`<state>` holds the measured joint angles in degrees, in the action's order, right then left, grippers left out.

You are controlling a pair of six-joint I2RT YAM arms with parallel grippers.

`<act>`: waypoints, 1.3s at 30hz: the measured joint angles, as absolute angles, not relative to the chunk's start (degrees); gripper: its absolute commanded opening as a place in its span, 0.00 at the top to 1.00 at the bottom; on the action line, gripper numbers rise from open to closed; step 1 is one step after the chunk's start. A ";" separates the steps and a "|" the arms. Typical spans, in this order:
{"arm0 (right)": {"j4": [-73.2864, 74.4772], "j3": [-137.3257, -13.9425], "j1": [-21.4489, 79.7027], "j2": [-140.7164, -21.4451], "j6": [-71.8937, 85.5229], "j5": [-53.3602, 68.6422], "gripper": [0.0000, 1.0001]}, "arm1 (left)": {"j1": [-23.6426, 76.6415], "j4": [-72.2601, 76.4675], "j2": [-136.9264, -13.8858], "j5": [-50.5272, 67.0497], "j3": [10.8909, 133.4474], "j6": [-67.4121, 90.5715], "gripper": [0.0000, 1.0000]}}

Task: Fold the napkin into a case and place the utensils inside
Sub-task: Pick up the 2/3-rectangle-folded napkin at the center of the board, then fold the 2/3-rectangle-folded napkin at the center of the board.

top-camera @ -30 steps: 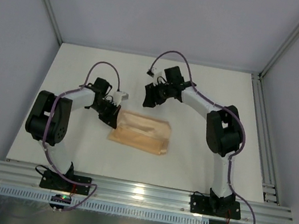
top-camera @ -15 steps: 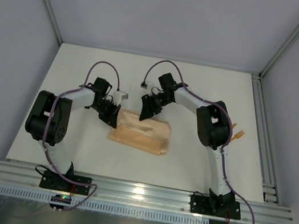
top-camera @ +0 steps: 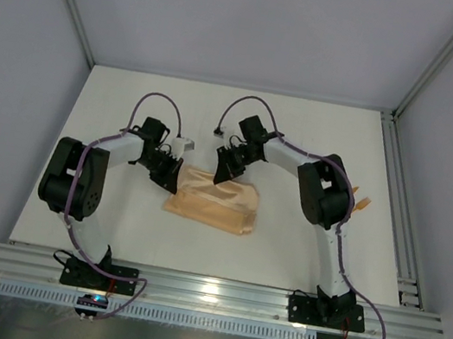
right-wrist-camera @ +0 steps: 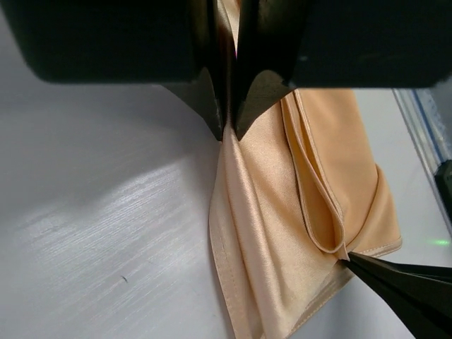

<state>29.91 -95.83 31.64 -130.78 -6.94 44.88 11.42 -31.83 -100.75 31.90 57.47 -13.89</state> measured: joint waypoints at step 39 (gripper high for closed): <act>-0.36 -61.04 58.43 -104.14 -18.79 -10.72 0.97 | 10.37 -32.21 -103.90 33.89 60.27 -10.85 1.00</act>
<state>-0.36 -61.04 58.43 -104.14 -18.79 -10.72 10.37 -32.21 -103.90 33.89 60.27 -10.85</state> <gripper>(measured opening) 0.043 0.003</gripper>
